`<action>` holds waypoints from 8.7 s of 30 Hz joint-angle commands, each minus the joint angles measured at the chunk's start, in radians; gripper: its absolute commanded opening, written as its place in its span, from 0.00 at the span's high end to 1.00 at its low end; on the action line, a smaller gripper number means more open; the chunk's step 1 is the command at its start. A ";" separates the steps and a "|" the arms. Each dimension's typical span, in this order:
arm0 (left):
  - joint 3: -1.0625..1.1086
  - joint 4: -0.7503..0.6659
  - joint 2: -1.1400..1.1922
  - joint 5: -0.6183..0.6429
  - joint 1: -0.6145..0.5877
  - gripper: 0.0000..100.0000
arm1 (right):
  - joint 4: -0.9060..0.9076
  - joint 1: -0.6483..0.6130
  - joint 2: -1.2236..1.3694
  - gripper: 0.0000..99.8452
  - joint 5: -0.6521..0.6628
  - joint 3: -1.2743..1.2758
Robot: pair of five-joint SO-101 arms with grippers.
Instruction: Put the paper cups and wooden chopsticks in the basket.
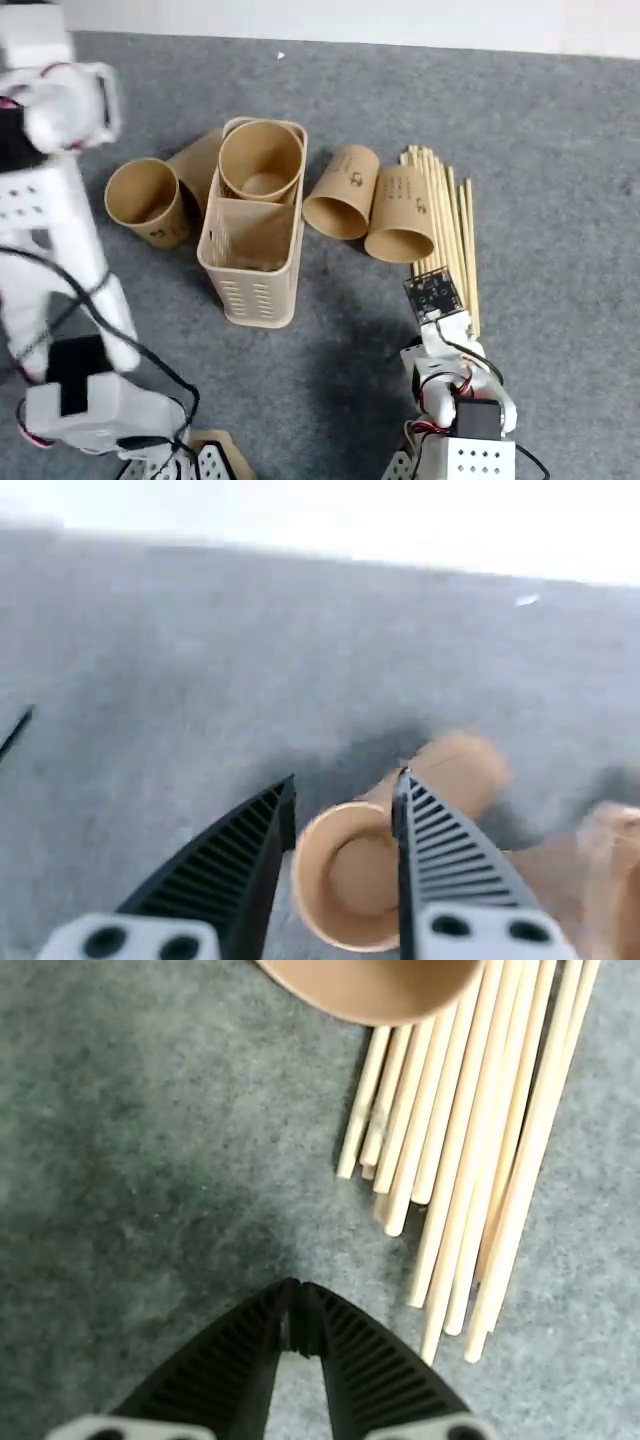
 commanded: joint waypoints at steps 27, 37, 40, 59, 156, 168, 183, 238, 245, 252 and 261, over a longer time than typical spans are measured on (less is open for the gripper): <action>-0.108 -0.112 0.581 -0.046 -0.125 0.81 | 0.007 0.007 -0.010 1.00 0.011 0.137; -0.295 0.201 0.378 -0.121 -0.156 0.81 | 0.002 0.007 -0.010 1.00 0.011 0.137; -0.056 0.198 0.278 -0.193 -0.124 0.81 | 0.002 0.007 -0.010 1.00 0.011 0.137; 0.280 -0.117 0.470 -0.241 -0.082 0.97 | 0.002 0.007 -0.010 1.00 0.011 0.137; 0.558 0.077 -0.565 -0.440 -0.180 0.80 | -0.702 -0.153 1.164 0.75 0.571 -0.601; 0.559 0.083 -0.565 -0.440 -0.182 0.81 | -0.998 -0.077 1.567 0.81 0.565 -0.786; 0.559 0.080 -0.565 -0.436 -0.182 0.81 | -0.449 0.010 1.360 0.99 0.244 -1.253; 0.707 0.055 -0.573 -0.400 -0.130 0.81 | 0.255 -0.545 1.842 0.80 -0.293 -2.399; 0.779 -0.069 -0.568 -0.397 -0.130 0.81 | 0.249 -0.545 1.877 0.80 -0.292 -2.594; 0.803 -0.117 -0.567 -0.361 -0.130 0.81 | 0.182 -0.598 2.020 0.80 -0.292 -2.588; 0.918 -0.459 -0.440 -0.440 -0.240 0.80 | 0.559 -0.406 1.914 0.80 -0.235 -2.611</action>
